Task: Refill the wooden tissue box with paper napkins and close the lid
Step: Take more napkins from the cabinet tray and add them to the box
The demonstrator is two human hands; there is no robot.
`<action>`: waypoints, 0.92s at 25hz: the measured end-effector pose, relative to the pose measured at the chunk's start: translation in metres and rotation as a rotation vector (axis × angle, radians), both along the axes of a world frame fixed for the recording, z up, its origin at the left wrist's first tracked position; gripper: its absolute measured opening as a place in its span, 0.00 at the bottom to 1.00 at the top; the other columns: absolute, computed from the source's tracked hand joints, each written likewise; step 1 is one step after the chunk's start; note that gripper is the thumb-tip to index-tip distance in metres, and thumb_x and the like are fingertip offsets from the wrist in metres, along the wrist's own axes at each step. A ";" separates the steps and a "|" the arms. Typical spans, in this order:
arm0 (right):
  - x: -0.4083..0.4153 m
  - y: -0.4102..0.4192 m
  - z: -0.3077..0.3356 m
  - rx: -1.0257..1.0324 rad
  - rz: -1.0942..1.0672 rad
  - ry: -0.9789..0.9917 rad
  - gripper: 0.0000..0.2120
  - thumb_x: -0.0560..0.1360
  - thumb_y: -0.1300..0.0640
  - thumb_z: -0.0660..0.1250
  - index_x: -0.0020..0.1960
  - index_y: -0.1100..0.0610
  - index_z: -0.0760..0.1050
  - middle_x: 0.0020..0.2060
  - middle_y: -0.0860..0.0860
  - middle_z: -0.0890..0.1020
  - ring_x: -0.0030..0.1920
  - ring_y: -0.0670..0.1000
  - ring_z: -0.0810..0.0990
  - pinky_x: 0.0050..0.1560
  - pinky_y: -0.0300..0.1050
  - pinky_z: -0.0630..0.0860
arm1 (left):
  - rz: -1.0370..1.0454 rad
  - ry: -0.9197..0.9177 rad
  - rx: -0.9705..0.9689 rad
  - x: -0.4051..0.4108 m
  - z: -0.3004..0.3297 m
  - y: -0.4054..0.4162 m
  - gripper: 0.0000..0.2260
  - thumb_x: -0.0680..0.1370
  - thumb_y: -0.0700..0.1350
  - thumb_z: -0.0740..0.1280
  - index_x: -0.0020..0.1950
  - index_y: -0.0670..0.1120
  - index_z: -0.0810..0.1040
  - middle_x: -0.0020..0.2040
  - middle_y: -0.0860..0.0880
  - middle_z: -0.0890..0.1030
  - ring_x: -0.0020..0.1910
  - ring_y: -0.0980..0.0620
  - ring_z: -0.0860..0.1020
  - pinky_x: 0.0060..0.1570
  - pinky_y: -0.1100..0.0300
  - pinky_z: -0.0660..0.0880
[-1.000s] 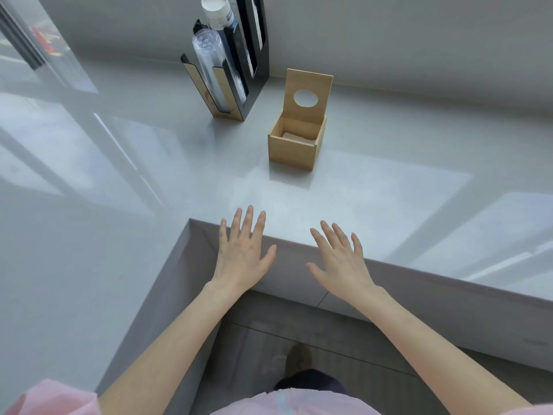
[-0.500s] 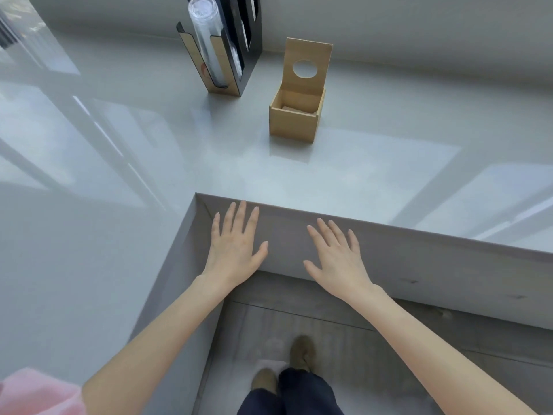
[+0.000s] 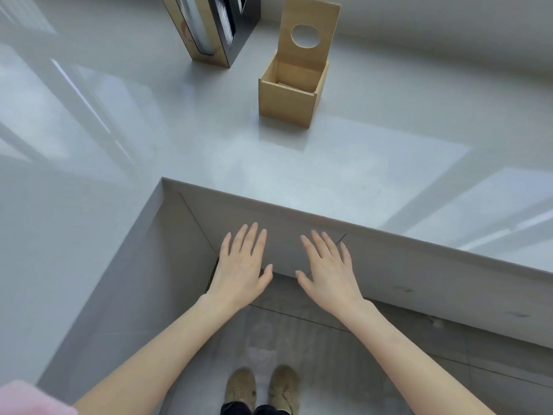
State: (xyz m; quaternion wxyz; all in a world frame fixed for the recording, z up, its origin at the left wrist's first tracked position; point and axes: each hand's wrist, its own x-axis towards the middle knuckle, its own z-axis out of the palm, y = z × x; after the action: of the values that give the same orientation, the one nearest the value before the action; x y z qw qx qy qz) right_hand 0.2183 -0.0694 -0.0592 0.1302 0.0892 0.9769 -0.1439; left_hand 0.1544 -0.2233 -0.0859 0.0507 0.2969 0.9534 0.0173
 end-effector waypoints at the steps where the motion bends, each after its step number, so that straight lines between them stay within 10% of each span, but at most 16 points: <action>1: -0.004 0.004 -0.009 0.002 0.002 0.012 0.30 0.78 0.52 0.57 0.76 0.55 0.50 0.77 0.53 0.50 0.77 0.52 0.46 0.75 0.55 0.44 | -0.001 -0.012 -0.004 0.001 -0.009 0.006 0.28 0.69 0.54 0.54 0.61 0.39 0.77 0.61 0.40 0.79 0.60 0.42 0.78 0.54 0.43 0.76; 10: -0.027 0.039 -0.092 0.260 -0.033 0.245 0.36 0.56 0.55 0.77 0.63 0.62 0.74 0.57 0.60 0.81 0.58 0.61 0.80 0.58 0.60 0.75 | -0.097 0.091 0.070 -0.021 -0.075 0.047 0.29 0.68 0.51 0.56 0.65 0.38 0.71 0.65 0.39 0.75 0.63 0.39 0.75 0.58 0.45 0.74; 23: -0.043 0.041 -0.117 0.323 -0.098 0.407 0.34 0.54 0.59 0.78 0.59 0.64 0.76 0.52 0.63 0.82 0.53 0.62 0.81 0.54 0.57 0.78 | -0.009 0.275 0.209 -0.035 -0.096 0.082 0.29 0.60 0.44 0.72 0.59 0.37 0.76 0.53 0.40 0.82 0.54 0.39 0.79 0.53 0.48 0.76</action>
State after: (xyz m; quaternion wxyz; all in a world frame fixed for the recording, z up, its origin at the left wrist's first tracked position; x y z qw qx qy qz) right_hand 0.1752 -0.0279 -0.1762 -0.0923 0.1252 0.9878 -0.0071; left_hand 0.1190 -0.1417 -0.1817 -0.1113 0.3042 0.9431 0.0751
